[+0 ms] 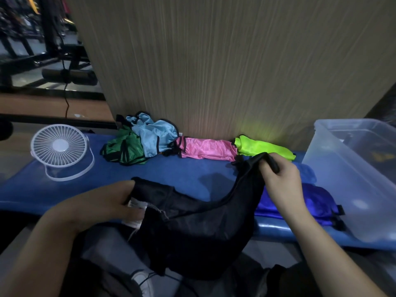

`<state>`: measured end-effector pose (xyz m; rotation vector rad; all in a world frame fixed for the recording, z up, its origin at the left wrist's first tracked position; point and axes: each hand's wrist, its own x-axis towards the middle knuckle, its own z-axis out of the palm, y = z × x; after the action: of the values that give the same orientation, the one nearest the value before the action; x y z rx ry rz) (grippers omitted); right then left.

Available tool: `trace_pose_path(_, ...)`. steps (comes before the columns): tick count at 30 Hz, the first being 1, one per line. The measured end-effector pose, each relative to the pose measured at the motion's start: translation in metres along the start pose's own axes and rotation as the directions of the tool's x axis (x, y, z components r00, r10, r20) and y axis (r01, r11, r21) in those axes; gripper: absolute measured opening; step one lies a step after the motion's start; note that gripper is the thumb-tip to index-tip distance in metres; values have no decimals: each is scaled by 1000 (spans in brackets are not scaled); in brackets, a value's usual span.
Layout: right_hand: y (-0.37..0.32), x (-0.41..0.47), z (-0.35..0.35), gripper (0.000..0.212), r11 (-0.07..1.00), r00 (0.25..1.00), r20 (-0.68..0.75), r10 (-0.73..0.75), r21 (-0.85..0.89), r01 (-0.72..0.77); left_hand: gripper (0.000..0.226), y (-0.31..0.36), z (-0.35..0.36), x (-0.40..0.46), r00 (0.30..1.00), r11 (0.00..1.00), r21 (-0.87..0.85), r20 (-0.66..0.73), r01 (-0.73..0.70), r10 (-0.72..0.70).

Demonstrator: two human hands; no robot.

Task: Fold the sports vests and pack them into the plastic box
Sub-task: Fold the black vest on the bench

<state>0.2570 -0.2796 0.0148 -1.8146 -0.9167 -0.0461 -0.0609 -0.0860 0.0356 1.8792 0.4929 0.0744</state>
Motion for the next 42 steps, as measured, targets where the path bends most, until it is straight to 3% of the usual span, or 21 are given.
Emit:
trace_pose_path(3,0,-2,1,27,1000,1000,19,5,2,-5,27,-2,-1,3,995,955,280,-66,97,-81)
trace_pose_path(6,0,-4,4,29,1000,999,36,1,5,-2,26,0,-1,8,969,812,537,-204,228,-137)
trace_pose_path(9,-1,-7,5,35,1000,998,60,-6,11,6,21,10,1,7,912,771,546,-397,328,-107)
trace_pose_path(13,-2,-9,7,26,999,996,87,-27,-15,28,42,18,10,8,816,893,384,-578,236,33)
trace_pose_path(16,-3,-11,6,17,998,992,112,-56,-6,57,47,25,13,9,865,888,442,-487,125,121)
trace_pose_path(21,-11,-12,1,16,994,972,211,-108,46,101,49,26,14,8,932,853,517,-338,68,131)
trace_pose_path(24,-15,-9,-6,19,989,927,347,-145,10,151,61,25,13,7,954,802,596,-263,41,147)
trace_pose_path(27,-25,-5,-14,35,975,905,381,-188,-41,220,60,25,13,2,960,808,588,-251,47,127)
trace_pose_path(30,-37,-1,-24,38,968,907,349,-235,2,250,51,28,13,0,929,803,596,-307,19,206)
trace_pose_path(34,-51,-3,-40,22,987,912,380,-151,105,119,29,45,3,2,910,749,659,-347,66,225)
trace_pose_path(37,-59,-5,-52,25,988,919,362,-153,77,134,20,59,-3,-1,893,707,706,-348,48,286)
trace_pose_path(42,-72,-3,-73,24,988,943,295,-152,14,155,7,82,-6,-12,753,720,694,-483,17,447)
